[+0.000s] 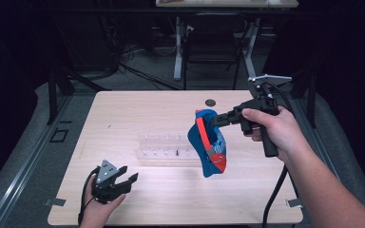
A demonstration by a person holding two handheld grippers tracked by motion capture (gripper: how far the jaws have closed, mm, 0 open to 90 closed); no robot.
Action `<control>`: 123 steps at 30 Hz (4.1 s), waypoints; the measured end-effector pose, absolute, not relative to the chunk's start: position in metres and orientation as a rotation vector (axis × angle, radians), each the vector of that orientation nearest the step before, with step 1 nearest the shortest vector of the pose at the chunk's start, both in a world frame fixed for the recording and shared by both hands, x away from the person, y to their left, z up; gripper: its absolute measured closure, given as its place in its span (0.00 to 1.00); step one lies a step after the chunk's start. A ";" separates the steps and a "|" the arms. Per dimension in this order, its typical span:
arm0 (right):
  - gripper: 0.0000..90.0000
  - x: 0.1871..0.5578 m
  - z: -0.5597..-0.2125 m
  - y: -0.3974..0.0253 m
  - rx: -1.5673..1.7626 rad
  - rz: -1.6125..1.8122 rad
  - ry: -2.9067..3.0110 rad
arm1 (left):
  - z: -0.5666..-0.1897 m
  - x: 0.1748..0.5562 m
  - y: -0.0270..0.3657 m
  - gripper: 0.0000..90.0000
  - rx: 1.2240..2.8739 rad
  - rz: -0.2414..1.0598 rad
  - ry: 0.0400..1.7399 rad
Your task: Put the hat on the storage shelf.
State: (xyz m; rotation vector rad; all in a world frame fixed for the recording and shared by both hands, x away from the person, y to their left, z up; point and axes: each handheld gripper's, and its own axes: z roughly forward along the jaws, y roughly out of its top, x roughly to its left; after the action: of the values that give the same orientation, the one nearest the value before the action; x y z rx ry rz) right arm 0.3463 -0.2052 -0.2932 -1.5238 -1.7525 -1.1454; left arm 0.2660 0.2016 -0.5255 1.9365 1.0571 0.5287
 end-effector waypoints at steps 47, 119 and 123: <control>1.00 0.381 -0.306 -0.144 -1.454 -1.196 -1.717 | -0.496 0.271 0.083 0.59 1.989 0.487 0.744; 0.96 0.402 -0.349 -0.147 -1.549 -1.163 -1.675 | -0.498 0.302 0.120 0.99 1.968 0.489 0.840; 0.93 0.400 -0.350 -0.145 -1.543 -1.169 -1.679 | -0.500 0.302 0.122 0.99 1.972 0.493 0.841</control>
State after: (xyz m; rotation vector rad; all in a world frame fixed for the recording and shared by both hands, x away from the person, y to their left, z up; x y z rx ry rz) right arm 0.4003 -0.1452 -0.3498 -1.5427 -1.6792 -1.1689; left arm 0.3023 0.1220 -0.4998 1.9718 0.8414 0.4930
